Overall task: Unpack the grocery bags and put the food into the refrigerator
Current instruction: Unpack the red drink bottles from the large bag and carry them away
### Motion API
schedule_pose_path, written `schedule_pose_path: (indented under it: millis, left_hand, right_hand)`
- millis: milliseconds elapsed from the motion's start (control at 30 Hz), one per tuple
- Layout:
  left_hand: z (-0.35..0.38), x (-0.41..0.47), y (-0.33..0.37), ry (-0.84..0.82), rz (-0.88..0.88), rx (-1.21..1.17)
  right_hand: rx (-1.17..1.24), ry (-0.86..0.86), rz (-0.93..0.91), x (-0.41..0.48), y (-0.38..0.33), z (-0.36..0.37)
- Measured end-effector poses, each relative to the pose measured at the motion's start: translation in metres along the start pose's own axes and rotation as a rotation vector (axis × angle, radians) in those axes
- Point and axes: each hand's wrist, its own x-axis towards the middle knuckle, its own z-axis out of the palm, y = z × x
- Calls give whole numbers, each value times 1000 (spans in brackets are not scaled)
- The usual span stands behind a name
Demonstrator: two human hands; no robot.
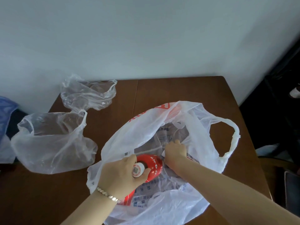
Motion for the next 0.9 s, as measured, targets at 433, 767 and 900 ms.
schedule_pose_path:
  millis: [433, 767, 900]
  left_hand:
    - [-20, 13, -8, -16, 6, -23]
    - [-93, 23, 20, 76, 413, -95]
    - [-131, 12, 50, 172, 707, -177]
  right_hand:
    - [152, 51, 80, -72, 21, -48]
    - [627, 597, 470, -225, 8, -114]
    - [620, 737, 677, -297, -1, -118]
